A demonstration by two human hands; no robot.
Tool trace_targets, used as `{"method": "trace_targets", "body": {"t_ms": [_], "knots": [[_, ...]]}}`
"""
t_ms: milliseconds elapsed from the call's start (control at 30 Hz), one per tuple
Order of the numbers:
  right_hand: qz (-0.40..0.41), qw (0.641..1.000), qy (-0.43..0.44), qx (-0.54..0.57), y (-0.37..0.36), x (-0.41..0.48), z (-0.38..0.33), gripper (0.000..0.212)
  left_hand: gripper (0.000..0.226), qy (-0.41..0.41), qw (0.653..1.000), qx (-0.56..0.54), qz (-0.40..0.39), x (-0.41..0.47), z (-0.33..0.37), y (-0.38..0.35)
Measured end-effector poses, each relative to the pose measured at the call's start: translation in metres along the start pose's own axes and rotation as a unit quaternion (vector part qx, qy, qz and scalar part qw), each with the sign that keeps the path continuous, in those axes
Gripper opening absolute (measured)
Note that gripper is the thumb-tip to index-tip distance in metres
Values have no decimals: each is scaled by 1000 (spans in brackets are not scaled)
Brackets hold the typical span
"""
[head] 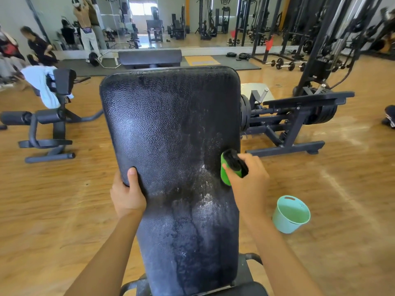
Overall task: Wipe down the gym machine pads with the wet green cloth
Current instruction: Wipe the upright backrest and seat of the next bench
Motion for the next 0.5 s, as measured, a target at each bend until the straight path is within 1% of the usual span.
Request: {"method": "trace_targets", "body": {"t_ms": [100,267,367,433,500], "knots": [[33,999,17,15,8,32,-22,21,77,1,1000,0,-2,-1,2,0],[42,998,56,-5,8,64,-59,32,76,1,1000,-9,-4,-2,3,1],[58,996,66,-22,3,62,-68,33,74,4,1000,-12,-5,-3,5,2],[69,992,92,-50,-2,52,-70,32,76,6,1000,-16,-1,-4,9,2],[62,989,122,-59,-12,31,-67,33,76,0,1000,-11,4,-5,11,2]]}}
Point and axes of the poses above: each hand's wrist, its own x-axis towards the middle knuckle, its own y-axis out of the back of the hand, z = x × y, the point moved 5 cm from there along x, towards the middle knuckle, and after that the axes turned 14 degrees about -x, right-handed, at the moved point
